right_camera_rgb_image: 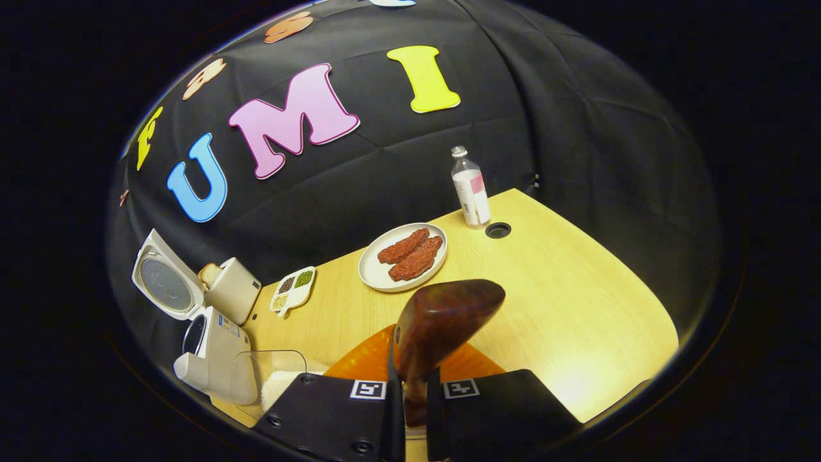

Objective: Close the left gripper, press the button to open the rice cooker; take a wooden spoon from the chopstick holder with the right hand, scoop a spoonful of rice and pour it into the rice cooker, then put the wooden spoon back into the chopstick holder.

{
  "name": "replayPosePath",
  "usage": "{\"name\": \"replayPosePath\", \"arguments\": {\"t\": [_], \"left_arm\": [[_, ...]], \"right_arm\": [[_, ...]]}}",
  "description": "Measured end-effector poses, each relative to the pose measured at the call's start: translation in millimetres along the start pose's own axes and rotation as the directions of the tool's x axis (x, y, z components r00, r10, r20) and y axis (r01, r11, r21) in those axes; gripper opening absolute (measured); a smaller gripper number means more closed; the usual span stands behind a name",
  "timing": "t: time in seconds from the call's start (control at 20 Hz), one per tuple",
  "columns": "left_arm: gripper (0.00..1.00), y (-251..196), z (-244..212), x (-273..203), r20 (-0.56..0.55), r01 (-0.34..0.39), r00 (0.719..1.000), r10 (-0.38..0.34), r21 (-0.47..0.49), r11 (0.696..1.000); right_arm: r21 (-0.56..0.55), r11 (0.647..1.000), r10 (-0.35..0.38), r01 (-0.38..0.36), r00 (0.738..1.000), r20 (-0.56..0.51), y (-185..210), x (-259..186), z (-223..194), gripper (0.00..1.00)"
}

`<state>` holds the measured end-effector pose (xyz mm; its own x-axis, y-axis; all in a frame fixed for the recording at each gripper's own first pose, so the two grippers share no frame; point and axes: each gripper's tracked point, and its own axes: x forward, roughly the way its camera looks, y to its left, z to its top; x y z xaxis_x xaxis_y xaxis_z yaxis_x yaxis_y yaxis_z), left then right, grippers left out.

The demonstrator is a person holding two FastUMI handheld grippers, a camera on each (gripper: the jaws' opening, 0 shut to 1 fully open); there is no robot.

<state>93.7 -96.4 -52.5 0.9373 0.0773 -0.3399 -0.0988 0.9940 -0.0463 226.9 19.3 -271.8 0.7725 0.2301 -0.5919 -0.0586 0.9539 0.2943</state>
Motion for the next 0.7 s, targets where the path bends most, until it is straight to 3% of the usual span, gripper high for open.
{"name": "replayPosePath", "arguments": {"t": [0.15,0.25,0.35,0.45,0.7], "left_arm": [[0.95,11.3,3.7,-3.1,0.005,-0.022,1.0,0.022,0.002,1.0],[0.96,20.3,11.2,-7.4,0.009,-0.05,0.999,0.051,-0.066,0.997],[0.96,31.6,31.1,-13.6,0.041,-0.058,0.997,0.064,-0.129,0.99],[0.95,48.7,50.4,-17.2,0.078,-0.09,0.992,0.101,-0.124,0.988],[0.96,102.7,104.8,-14.8,0.14,-0.152,0.975,0.17,-0.131,0.98]], "right_arm": [[0.004,0.999,-0.032,0.032,0.999,-0.012,-6.3,2.9,-12.0,0.2],[-0.001,0.999,-0.044,0.044,0.999,0.022,-6.5,-1.2,-4.3,0.26],[-0.012,0.999,-0.039,0.039,0.999,0.036,-5.9,-10.9,-1.3,0.48],[-0.027,0.999,-0.043,0.044,0.998,0.036,-6.8,-21.5,-1.1,1.0],[-0.107,0.988,-0.102,0.109,0.993,0.067,-28.9,-48.6,6.9,0.98]]}}
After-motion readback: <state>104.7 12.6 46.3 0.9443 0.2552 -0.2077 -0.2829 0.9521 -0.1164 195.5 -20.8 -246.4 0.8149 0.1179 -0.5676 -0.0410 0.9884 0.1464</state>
